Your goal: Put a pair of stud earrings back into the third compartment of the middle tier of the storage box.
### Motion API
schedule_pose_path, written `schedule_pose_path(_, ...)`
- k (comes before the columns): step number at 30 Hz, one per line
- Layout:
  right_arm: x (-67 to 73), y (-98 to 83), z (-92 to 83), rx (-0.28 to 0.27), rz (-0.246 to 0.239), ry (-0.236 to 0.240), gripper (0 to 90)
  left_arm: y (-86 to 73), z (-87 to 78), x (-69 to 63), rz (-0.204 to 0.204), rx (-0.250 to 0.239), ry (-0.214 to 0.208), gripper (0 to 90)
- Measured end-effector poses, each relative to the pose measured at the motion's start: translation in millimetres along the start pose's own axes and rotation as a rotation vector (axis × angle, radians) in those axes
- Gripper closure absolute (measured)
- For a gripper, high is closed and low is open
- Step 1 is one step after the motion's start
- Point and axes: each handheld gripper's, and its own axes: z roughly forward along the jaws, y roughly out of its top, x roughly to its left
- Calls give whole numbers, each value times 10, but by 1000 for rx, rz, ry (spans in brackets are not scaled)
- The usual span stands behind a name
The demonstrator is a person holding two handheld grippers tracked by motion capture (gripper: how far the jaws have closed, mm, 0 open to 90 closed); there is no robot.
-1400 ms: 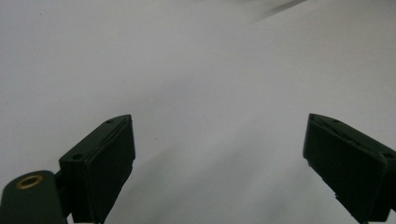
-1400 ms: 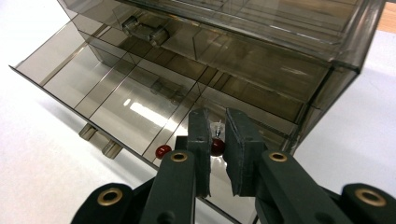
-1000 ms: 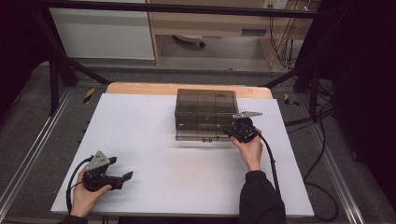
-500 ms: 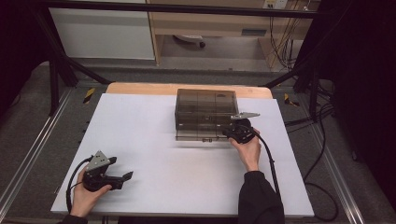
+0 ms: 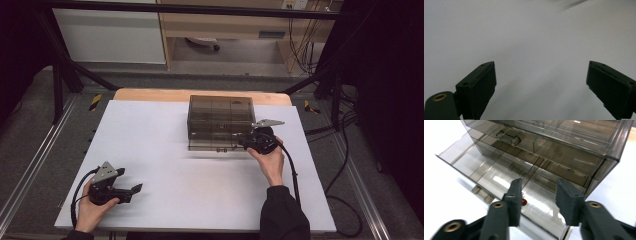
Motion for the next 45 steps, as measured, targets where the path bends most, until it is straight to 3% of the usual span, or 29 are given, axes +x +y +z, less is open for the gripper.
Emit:
schedule_pose_path(8,25,12,-185,-4,3,9,303,0,4,-3,1,-2,-2,87)
schedule_pose_path(13,42,-12,-277,-33,17,9,170,-1,5,-3,0,-1,-2,87)
schedule_pose_path(20,21,-110,-371,-28,25,4,68,-2,11,-4,-1,0,-3,86)
schedule_pose_path(45,78,-690,-563,-35,20,51,9,0,16,-13,3,4,-4,86)
